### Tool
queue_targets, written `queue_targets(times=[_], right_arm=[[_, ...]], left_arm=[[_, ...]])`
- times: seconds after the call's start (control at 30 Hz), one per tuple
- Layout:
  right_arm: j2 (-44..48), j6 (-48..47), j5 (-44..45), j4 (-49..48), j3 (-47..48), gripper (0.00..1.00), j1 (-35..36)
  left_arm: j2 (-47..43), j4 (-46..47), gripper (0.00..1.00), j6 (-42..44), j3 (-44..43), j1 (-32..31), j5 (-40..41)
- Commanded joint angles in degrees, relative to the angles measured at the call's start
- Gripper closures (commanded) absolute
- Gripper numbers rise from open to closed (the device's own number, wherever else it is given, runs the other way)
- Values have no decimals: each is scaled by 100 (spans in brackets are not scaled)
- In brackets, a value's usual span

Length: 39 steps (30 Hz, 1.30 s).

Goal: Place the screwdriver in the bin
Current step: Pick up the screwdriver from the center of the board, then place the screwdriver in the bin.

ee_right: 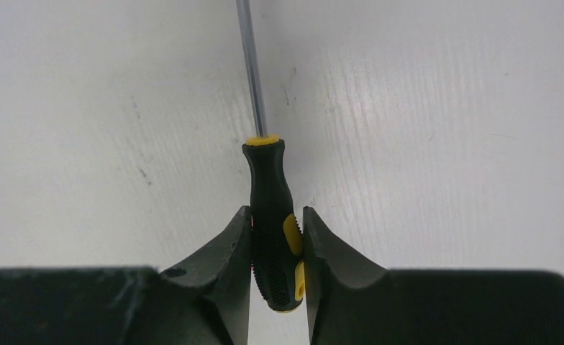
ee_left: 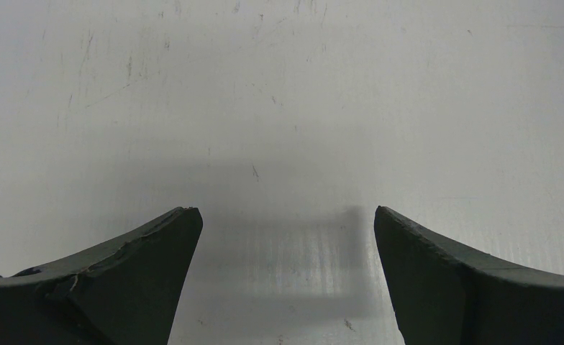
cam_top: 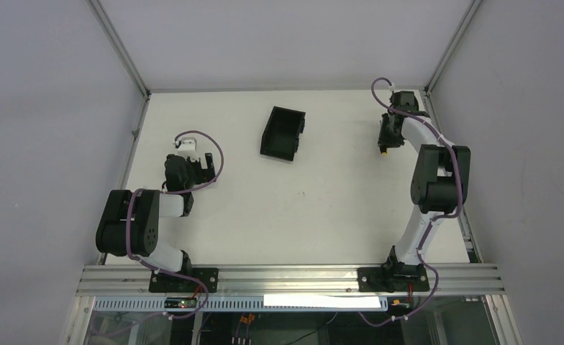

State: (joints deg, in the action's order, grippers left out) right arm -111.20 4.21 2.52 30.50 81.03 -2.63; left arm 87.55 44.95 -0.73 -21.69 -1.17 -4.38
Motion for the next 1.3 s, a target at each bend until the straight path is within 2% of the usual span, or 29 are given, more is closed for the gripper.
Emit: queue_targets(times=[0.0, 0.43, 0.77, 0.97, 1.27], right_arm=[[947, 148, -111, 116, 189, 94, 75], [2148, 132, 106, 848, 1082, 98, 130], [2492, 155, 472, 1235, 1855, 99, 254], [2486, 671, 763, 1209, 1925, 100, 751], [2128, 974, 1318, 805, 2015, 100, 2065]], left_arm=[[-115, 163, 1, -23, -2, -50, 114], [-121, 165, 1, -23, -2, -50, 113], [-116, 165, 1, -23, -2, -50, 114], [-116, 162, 1, -23, -2, -50, 117], [-119, 163, 1, -23, -2, -50, 113]])
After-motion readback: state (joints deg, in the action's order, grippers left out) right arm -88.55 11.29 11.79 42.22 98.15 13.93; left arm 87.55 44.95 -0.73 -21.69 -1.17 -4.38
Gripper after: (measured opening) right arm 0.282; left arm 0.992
